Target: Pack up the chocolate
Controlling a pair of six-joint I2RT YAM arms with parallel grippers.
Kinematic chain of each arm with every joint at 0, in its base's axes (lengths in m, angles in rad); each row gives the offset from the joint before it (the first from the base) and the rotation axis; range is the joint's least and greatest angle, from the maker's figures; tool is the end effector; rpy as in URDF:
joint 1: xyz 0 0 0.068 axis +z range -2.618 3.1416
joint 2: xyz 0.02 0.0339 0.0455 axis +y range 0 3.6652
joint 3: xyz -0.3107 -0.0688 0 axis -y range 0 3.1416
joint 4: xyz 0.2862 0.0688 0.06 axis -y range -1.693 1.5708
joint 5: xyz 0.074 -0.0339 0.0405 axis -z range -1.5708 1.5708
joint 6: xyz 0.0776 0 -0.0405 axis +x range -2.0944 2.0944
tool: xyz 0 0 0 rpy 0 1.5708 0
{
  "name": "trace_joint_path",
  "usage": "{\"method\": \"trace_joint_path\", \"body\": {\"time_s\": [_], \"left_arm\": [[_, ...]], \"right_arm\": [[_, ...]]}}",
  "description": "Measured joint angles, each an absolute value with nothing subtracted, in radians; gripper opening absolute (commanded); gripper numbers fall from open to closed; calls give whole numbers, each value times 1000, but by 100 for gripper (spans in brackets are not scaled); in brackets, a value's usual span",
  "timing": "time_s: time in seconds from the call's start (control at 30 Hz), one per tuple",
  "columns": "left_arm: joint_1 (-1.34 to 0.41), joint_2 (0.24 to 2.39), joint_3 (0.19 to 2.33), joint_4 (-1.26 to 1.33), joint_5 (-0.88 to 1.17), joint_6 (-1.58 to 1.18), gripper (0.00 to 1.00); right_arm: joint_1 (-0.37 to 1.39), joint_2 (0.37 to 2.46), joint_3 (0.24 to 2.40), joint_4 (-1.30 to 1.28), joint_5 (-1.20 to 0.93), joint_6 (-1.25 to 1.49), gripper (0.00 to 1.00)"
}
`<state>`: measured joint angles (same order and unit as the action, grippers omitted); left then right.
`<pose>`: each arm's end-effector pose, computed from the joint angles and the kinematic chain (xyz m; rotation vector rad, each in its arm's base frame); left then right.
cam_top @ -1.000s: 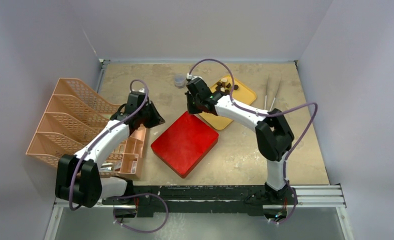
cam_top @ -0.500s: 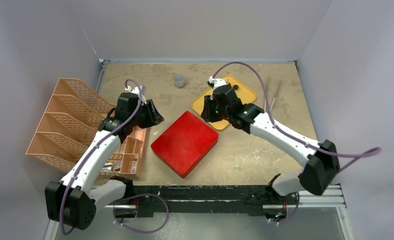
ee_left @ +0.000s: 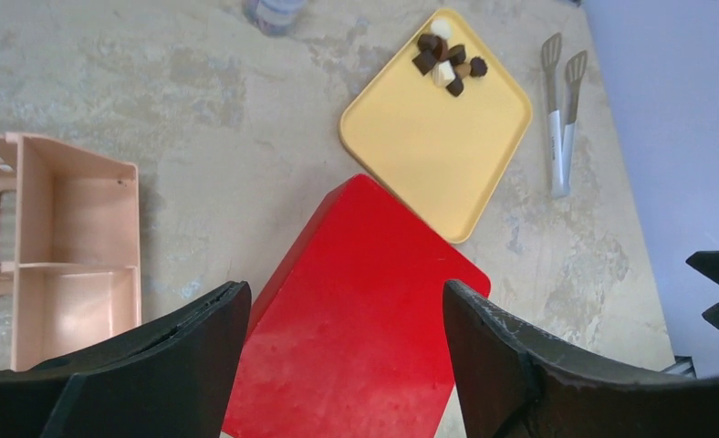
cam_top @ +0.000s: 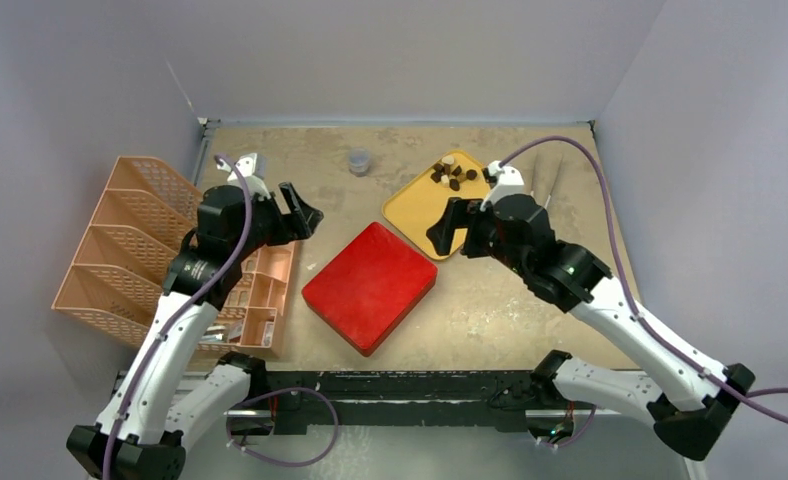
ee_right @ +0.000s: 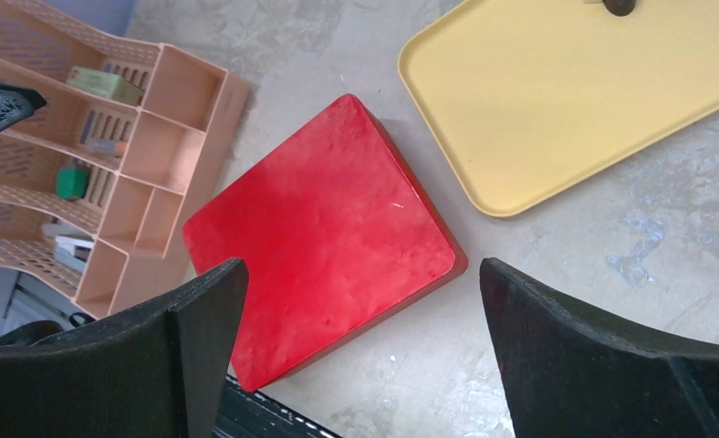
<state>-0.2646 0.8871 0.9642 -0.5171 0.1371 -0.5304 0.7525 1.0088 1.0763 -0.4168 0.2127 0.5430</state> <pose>0.2298 -0.0733 0.3720 -0.1844 2.0576 -0.6376 0.2132 0.1772 0.4043 -0.0594 1.9684 0.6623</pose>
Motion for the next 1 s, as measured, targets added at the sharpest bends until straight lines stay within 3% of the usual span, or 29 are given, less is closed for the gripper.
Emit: {"method": "trace_joint_path", "body": {"time_s": [0.4, 1.0], "left_arm": [[-264, 787, 971, -510, 105, -530, 84], [-265, 733, 920, -404, 191, -557, 84]], "right_arm": [[752, 802, 1038, -472, 299, 621, 99], [752, 791, 1019, -484, 305, 654, 99]]}}
